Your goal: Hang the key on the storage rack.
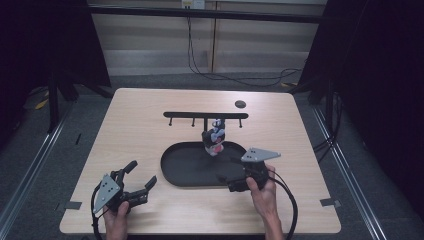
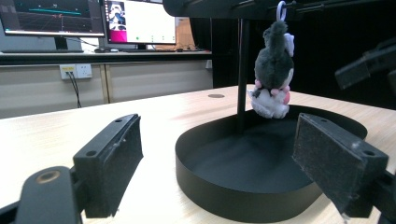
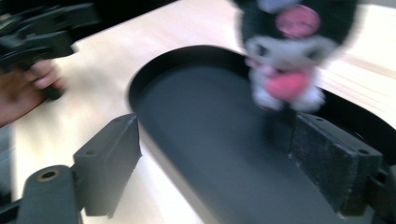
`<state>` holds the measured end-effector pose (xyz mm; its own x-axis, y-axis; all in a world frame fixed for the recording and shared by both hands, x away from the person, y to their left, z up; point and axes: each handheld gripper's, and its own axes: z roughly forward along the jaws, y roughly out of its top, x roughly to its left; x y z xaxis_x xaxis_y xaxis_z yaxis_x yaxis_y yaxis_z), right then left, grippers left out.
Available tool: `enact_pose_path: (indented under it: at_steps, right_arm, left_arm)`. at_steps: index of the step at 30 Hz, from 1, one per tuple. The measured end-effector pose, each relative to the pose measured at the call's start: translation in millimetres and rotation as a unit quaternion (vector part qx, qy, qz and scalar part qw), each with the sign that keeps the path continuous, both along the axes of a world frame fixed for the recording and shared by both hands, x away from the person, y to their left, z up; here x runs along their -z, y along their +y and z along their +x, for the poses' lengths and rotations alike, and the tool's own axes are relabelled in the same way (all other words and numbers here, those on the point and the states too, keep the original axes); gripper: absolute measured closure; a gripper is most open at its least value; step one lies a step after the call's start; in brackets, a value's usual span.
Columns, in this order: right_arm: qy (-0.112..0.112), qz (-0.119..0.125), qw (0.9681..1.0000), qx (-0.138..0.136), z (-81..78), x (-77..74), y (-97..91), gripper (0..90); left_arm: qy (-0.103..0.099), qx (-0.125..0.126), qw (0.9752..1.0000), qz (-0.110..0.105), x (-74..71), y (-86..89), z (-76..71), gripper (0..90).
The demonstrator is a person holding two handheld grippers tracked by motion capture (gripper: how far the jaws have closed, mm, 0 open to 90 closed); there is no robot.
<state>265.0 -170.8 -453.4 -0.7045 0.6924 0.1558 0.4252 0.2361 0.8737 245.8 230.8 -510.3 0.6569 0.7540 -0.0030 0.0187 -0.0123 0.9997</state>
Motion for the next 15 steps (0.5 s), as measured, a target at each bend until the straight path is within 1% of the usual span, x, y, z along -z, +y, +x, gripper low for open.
enact_pose_path:
  at_steps: [1, 2, 4, 5, 6, 7, 8, 9, 10, 11, 12, 13, 14, 15]
  right_arm:
    - [-0.012, 0.009, 0.9997, 0.017, -3.5, 6.6, -1.9, 19.4]
    - [-0.023, 0.011, 0.9991, 0.035, -6.9, 12.8, -3.5, 21.1]
    - [-0.052, 0.010, 0.9969, 0.059, -13.8, 23.7, -6.2, 18.2]
    - [-0.071, 0.011, 0.9942, 0.080, -17.6, 28.6, -6.6, 18.1]
    - [-0.085, 0.006, 0.9917, 0.096, -20.3, 33.6, -6.8, 18.5]
    - [-0.096, -0.008, 0.9887, 0.115, -22.6, 38.4, -6.7, 18.9]
    - [-0.104, -0.007, 0.9852, 0.136, -25.2, 42.6, -6.5, 21.4]
    - [-0.113, 0.009, 0.9838, 0.139, -27.2, 46.3, -7.9, 22.3]
    - [-0.122, 0.018, 0.9817, 0.145, -28.8, 49.2, -8.7, 19.7]
    - [-0.131, 0.020, 0.9787, 0.157, -30.0, 51.6, -8.9, 17.9]
    - [-0.148, 0.031, 0.9741, 0.168, -32.3, 52.3, -9.2, 17.9]
    - [-0.165, 0.044, 0.9700, 0.173, -34.2, 53.3, -9.3, 17.9]
    - [-0.177, 0.050, 0.9675, 0.173, -34.9, 54.0, -8.9, 17.5]
    - [-0.181, 0.051, 0.9664, 0.175, -35.5, 54.3, -8.7, 16.5]
  left_arm:
    - [0.000, 0.000, 1.0000, 0.000, 0.0, 0.0, -0.1, 15.5]
    - [0.000, 0.000, 1.0000, 0.000, 0.0, 0.0, -0.1, 15.4]
    - [0.000, 0.000, 1.0000, 0.000, 0.0, 0.0, -0.1, 15.5]
    - [0.000, 0.000, 1.0000, 0.000, 0.0, 0.0, -0.1, 15.5]
    - [0.000, 0.000, 1.0000, 0.000, 0.0, 0.0, -0.1, 15.5]
    - [0.000, 0.000, 1.0000, 0.000, 0.0, 0.0, -0.1, 15.5]
    - [0.000, 0.000, 1.0000, 0.000, 0.0, 0.0, 0.0, 15.4]
    - [0.000, 0.000, 1.0000, 0.000, 0.0, 0.0, -0.1, 15.5]
    - [0.000, 0.000, 1.0000, 0.000, 0.0, 0.0, -0.1, 15.5]
    - [0.000, 0.000, 1.0000, 0.000, 0.0, 0.0, -0.1, 15.5]
    - [0.000, 0.000, 1.0000, 0.000, 0.0, 0.0, 0.0, 15.5]
    - [0.000, 0.000, 1.0000, 0.000, 0.0, 0.0, -0.1, 15.5]
    - [0.000, 0.000, 1.0000, 0.000, 0.0, 0.0, -0.1, 15.5]
    - [0.000, 0.000, 1.0000, 0.000, 0.0, 0.0, -0.1, 15.5]
